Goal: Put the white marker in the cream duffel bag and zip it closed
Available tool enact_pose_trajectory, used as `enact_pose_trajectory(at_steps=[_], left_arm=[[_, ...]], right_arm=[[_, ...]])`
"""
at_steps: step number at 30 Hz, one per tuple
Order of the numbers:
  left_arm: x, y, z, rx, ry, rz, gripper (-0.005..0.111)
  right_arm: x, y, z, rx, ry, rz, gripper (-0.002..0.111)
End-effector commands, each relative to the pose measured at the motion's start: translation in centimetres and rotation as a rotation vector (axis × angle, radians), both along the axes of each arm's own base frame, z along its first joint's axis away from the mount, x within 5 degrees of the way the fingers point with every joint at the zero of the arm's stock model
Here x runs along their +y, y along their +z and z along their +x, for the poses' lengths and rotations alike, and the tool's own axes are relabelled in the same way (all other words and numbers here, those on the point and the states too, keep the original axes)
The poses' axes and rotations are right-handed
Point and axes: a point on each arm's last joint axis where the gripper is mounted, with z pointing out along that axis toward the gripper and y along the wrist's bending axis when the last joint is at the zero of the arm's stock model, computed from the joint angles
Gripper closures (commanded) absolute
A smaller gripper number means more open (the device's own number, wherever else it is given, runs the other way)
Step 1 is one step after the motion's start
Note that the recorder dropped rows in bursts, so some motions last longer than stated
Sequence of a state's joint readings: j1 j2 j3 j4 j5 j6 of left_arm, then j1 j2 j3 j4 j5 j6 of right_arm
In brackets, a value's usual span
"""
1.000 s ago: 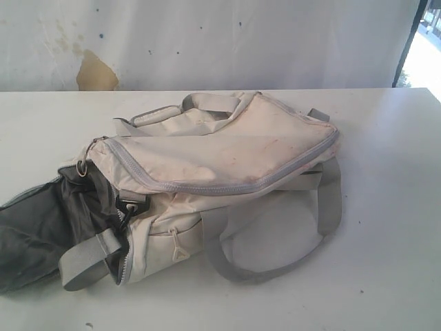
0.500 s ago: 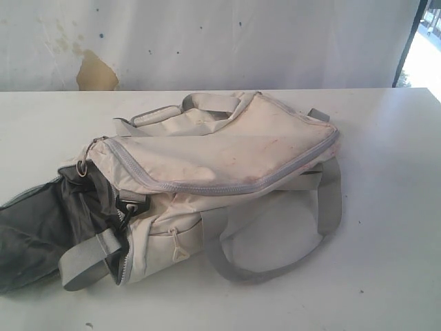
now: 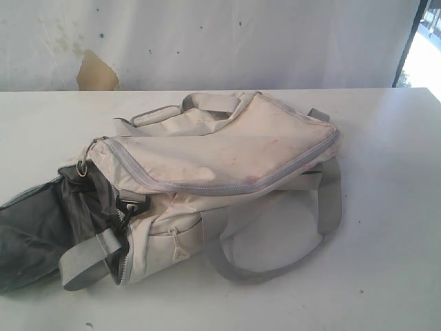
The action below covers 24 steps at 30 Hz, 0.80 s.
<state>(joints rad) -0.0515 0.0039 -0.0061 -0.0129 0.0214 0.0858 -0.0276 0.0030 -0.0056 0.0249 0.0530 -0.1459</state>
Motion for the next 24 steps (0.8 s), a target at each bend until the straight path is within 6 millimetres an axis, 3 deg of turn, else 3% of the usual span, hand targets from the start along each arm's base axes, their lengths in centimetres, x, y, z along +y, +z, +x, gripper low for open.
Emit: enact_pose_trajectory(at_steps=[1,24], left_arm=[[0.0,-0.17,-0.01,0.001,0.0,-0.004,0.107],[0.0,-0.17,-0.01,0.001,0.0,-0.002,0.107]], right_arm=[[0.02,-0.2,0.0,0.006,0.004,-0.003,0.108],[0.43,-0.2,0.0,0.006,0.076,-0.003,0.108]])
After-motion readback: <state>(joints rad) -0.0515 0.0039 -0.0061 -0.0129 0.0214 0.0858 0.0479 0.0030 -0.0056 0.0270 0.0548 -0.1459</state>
